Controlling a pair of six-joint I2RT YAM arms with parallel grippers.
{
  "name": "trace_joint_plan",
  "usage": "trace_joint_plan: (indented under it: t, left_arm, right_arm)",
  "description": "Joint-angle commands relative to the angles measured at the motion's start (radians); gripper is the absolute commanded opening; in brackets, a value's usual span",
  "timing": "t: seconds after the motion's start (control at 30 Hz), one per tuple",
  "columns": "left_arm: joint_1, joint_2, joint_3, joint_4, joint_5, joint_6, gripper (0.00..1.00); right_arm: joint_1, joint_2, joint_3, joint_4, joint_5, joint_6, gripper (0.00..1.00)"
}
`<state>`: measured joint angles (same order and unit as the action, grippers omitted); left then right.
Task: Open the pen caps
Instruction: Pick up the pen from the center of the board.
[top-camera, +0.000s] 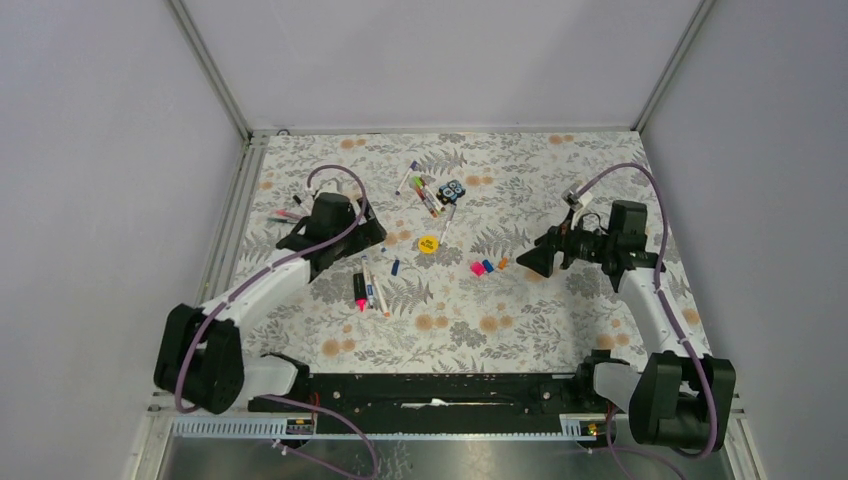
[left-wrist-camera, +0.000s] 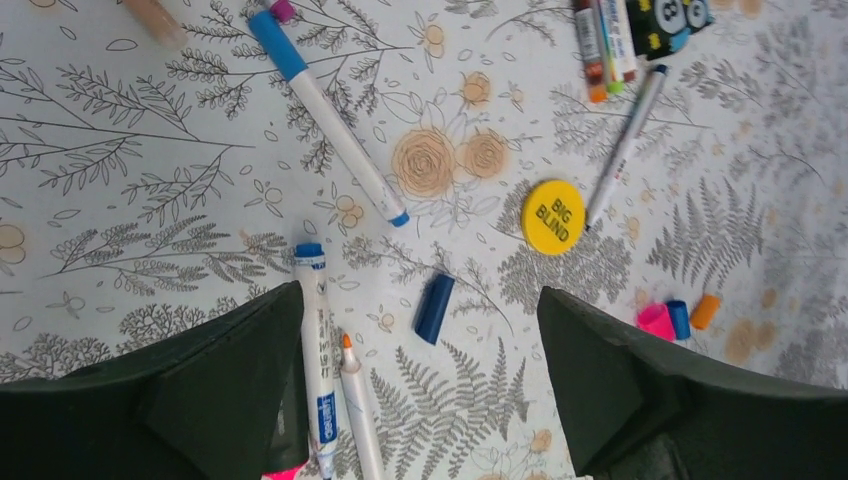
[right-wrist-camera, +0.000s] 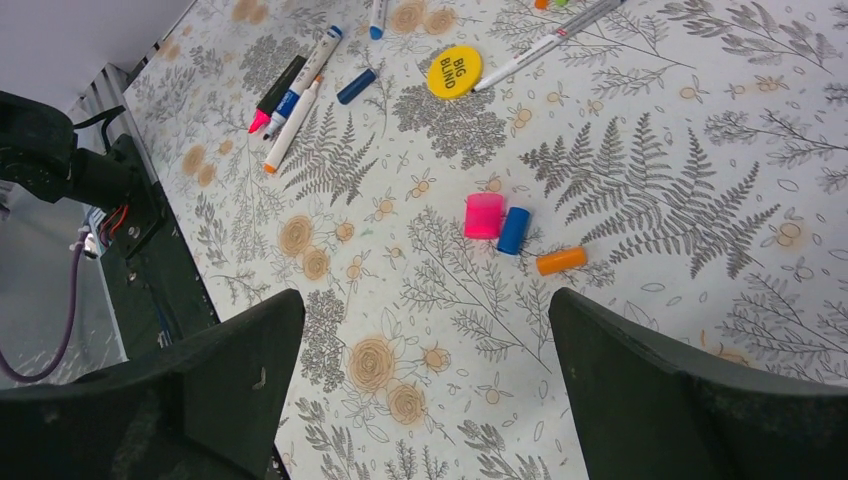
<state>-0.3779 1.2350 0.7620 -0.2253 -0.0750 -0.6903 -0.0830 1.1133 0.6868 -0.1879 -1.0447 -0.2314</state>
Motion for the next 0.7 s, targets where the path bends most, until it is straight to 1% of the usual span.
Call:
trace_joint_plan:
  t: [0.0,0.07,0.13,0.17,0.23,0.27,0.37,0.67]
  left_arm:
    - [0.009,0.134,0.141,-0.084,-0.059,-0.043,0.93]
    - [0.01,0.193,0.188,-0.117,-0.075,-0.056,0.89]
    - [0.011,0.251,0.231,-0.151,-0.105,-0.074,0.81]
    - [0.012,0.28,0.258,-0.174,-0.129,-0.088,0.77]
    - [0.011,0.34,0.321,-0.258,-0.207,-0.134,0.61]
    - [0.011,0.367,0.353,-0.296,-0.241,-0.148,0.58]
    - [0.012,0.439,0.415,-0.344,-0.262,-0.143,0.56]
    - [0.011,0.552,0.493,-0.341,-0.238,-0.108,0.52]
  right_arm:
    - [-0.043,-0.023,-0.014,0.071,-0.052,-0.005,1.0]
    - [-0.053,-0.023,-0.018,0.076,-0.05,-0.005,1.0]
    - [-0.06,-0.021,-0.021,0.077,-0.048,-0.006,1.0]
    - [-0.063,-0.021,-0.022,0.076,-0.047,-0.006,0.99]
    - [-0.069,-0.022,-0.024,0.075,-0.044,-0.009,1.0]
    - [-0.071,-0.021,-0.027,0.076,-0.042,-0.009,1.0]
    - [-0.077,-0.02,-0.028,0.077,-0.038,-0.012,1.0]
    - [-0.086,-0.014,-0.03,0.077,-0.032,-0.016,1.0]
